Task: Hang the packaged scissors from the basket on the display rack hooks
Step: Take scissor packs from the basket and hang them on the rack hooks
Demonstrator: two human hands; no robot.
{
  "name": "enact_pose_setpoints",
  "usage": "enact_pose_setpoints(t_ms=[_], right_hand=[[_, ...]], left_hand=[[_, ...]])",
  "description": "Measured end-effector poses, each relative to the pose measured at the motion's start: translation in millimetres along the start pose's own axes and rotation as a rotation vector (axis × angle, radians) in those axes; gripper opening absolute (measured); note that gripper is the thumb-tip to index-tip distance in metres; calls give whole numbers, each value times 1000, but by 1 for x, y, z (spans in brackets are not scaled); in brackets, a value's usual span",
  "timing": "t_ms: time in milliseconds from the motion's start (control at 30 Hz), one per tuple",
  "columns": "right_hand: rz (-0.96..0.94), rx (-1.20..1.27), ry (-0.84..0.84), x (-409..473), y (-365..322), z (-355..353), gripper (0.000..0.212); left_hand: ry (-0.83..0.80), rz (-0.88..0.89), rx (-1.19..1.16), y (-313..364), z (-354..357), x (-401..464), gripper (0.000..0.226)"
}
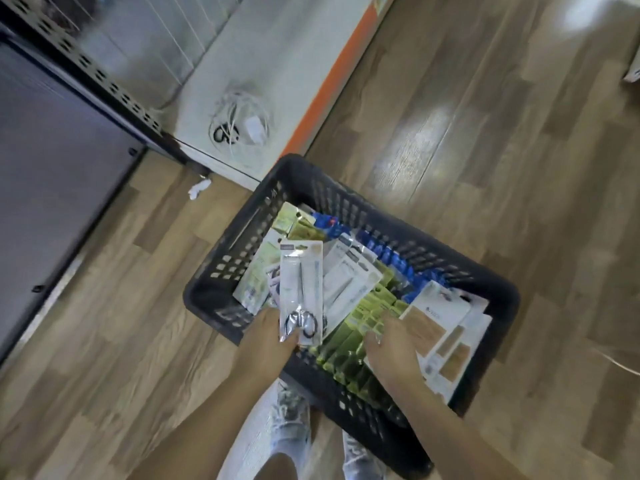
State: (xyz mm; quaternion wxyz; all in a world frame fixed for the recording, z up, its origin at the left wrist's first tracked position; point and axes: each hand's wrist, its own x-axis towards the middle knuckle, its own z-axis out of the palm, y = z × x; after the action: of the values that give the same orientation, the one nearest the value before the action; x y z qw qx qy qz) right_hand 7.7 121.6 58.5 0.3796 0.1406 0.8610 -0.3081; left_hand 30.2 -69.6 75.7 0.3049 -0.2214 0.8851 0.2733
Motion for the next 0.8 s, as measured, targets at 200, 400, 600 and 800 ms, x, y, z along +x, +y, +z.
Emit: enact_pose_setpoints(t_ms=[200,400,600,800], right_hand=[[83,193,135,87,9,52,48],[338,303,313,132,-1,76,84],[423,369,354,138,-11,80,91],[410,567,335,129,-6,70,75]], left_hand=[[44,-135,-149,-27,49,84,42],[142,-322,-272,-28,71,125,70],[121,-416,-392,-30,74,135,63],[66,-334,-593,-22,63,116,31]])
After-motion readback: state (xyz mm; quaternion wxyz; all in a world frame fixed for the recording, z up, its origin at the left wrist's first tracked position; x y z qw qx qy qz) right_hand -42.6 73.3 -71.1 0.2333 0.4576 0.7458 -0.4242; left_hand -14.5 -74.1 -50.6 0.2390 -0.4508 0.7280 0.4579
